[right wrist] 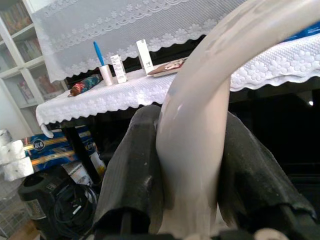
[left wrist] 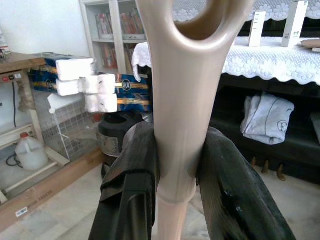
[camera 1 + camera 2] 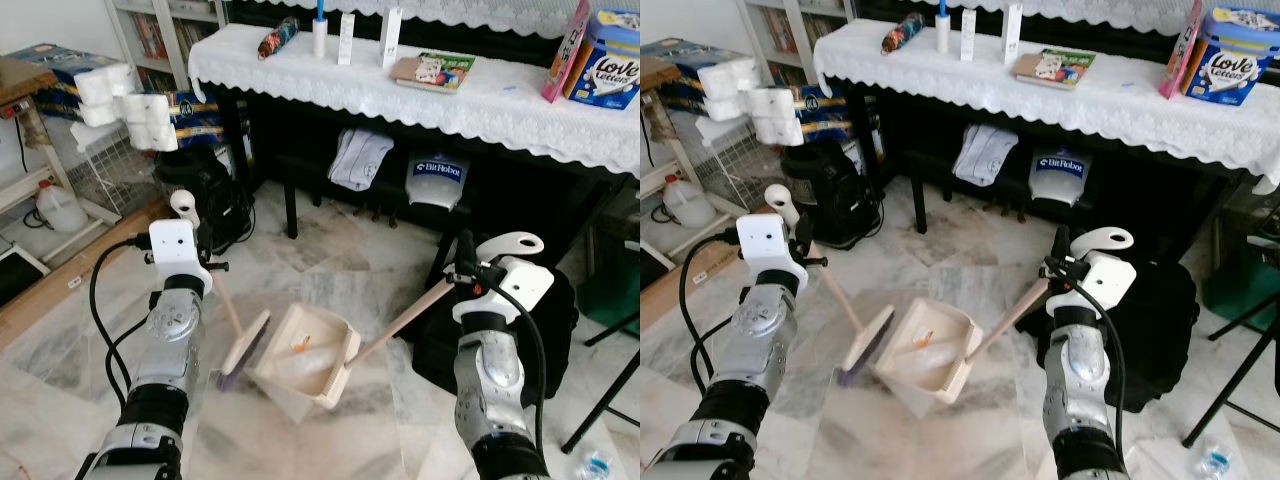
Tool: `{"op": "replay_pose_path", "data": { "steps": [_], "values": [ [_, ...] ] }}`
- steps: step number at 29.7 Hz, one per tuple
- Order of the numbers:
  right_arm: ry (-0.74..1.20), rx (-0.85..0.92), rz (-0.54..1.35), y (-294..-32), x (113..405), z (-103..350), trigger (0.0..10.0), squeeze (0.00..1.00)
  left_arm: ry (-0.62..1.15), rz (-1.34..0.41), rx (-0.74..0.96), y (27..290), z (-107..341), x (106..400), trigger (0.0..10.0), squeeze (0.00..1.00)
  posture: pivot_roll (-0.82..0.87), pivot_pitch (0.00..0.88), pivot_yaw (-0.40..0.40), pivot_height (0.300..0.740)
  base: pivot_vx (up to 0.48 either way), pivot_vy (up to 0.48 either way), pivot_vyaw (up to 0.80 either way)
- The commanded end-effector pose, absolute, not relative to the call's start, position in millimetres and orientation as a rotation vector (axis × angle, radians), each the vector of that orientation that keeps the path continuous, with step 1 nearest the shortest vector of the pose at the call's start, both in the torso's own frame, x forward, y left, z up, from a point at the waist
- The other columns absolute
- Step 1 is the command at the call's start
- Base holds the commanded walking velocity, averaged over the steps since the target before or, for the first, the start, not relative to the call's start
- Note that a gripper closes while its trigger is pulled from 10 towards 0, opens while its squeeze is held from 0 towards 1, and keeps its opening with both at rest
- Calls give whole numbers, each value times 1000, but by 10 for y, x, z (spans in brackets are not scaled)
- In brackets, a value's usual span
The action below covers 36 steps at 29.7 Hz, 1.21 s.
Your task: Sweep floor
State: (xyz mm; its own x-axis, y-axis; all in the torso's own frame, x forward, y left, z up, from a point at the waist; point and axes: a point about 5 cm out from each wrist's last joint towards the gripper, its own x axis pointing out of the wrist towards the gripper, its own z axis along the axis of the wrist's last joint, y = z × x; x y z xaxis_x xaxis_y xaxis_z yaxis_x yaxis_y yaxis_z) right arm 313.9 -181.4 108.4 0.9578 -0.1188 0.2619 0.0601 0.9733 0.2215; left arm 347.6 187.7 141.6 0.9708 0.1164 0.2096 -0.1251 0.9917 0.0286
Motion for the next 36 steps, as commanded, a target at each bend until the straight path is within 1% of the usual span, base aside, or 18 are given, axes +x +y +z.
{"op": "replay_pose_path", "data": {
  "steps": [1,6,14,21,24,36],
  "values": [
    [-335,208,-73,-1797,3154,1223,10000,0,-269,121,52,1883,1521,3480,10000,0,-61,0,28,740,0,0,0],
    [-347,173,-77,-1779,3149,1269,10000,0,-278,105,52,1849,1534,3475,10000,0,-63,0,34,740,0,0,0],
    [-310,163,-93,-1787,3092,1183,10000,0,-271,113,68,1894,1489,3418,10000,0,-42,0,34,740,0,0,800],
    [-315,159,-99,-1789,3127,1232,10000,0,-279,122,76,1913,1523,3428,10000,0,-37,0,37,740,0,0,800],
    [-328,159,-98,-1784,3144,1272,10000,0,-276,136,112,1930,1511,3419,10000,0,-36,0,40,740,0,0,800],
    [-320,162,-104,-1772,3139,1260,10000,0,-271,149,97,1924,1508,3418,10000,0,-31,0,35,740,0,0,800]
  ]
}}
